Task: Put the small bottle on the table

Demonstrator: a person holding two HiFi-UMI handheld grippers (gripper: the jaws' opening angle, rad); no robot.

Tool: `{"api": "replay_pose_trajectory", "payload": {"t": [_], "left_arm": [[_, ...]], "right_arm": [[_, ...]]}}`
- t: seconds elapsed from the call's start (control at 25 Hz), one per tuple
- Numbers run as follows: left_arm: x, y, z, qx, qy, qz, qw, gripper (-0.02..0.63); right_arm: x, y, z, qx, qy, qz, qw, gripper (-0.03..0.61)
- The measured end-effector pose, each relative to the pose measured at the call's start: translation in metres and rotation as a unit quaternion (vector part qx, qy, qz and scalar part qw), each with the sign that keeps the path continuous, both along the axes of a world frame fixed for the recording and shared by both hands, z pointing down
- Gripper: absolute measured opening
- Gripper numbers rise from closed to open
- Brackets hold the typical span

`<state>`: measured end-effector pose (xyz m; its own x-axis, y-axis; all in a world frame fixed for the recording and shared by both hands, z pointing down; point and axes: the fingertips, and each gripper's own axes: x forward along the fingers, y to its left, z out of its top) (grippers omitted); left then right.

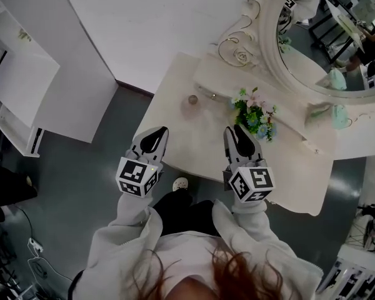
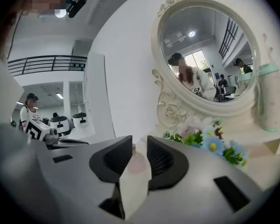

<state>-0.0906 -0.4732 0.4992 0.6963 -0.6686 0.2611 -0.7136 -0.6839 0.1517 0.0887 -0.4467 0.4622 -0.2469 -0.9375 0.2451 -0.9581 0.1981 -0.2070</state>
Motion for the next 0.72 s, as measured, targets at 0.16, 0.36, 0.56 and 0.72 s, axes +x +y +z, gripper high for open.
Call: {"api": "replay_pose_trajectory", "payload": {"t": [0.16, 0.36, 0.56, 0.72], "left_arm": [[0.009, 0.006, -0.016, 0.015, 0.004, 0.015, 0.9998, 0.018], [0.021, 0.014, -0.036, 0.031, 0.01, 0.034, 0.9989, 0.018], [0.032, 0.025, -0.056, 0.04, 0.017, 0.054, 0.9976, 0.018], [0.041, 0.035, -0.062, 0.041, 0.02, 0.07, 0.9965, 0.018]], "right_arm": [[0.016, 0.02, -0.02, 0.018, 0.017, 0.017, 1.0, 0.083], [0.032, 0.04, -0.038, 0.03, 0.033, 0.031, 0.999, 0.073], [0.051, 0.066, -0.051, 0.034, 0.044, 0.065, 0.996, 0.048], [0.063, 0.085, -0.048, 0.033, 0.06, 0.097, 0.993, 0.038]]}}
